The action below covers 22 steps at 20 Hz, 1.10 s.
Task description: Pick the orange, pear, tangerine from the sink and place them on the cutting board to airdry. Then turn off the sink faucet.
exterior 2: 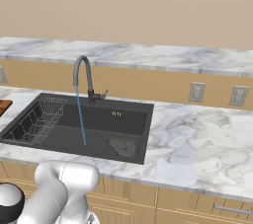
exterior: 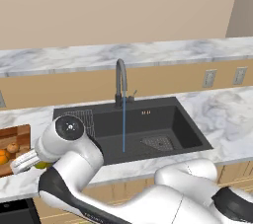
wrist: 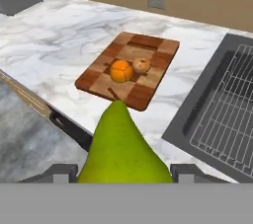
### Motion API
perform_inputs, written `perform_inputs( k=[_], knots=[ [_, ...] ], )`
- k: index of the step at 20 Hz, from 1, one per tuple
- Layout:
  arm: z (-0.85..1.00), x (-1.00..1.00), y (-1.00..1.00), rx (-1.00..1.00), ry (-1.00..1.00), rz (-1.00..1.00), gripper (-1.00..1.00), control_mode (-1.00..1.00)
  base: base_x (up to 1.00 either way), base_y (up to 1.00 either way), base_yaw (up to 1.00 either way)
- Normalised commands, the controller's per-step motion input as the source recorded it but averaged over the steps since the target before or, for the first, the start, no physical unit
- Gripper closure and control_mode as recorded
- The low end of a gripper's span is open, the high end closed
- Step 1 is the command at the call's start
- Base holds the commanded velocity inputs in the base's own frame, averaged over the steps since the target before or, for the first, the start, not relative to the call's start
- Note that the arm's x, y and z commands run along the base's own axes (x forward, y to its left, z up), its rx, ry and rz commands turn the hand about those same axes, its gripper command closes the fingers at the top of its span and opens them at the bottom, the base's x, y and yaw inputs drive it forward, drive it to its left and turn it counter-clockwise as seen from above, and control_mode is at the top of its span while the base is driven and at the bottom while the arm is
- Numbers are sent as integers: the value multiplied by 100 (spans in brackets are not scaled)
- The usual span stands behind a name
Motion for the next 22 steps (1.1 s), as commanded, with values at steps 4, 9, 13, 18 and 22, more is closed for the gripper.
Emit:
perform_inputs(
  k=[4,9,13,18,22],
  knots=[
    [-5,12,63,5,0,8,100,-100,0,0,0],
    [-7,17,60,2,-3,7,100,-100,0,0,0],
    [0,18,47,0,-7,4,100,-100,0,0,0],
    [0,17,43,0,-8,0,100,-100,0,0,0],
    [-4,19,30,0,-6,0,100,-100,0,0,0]
  ],
)
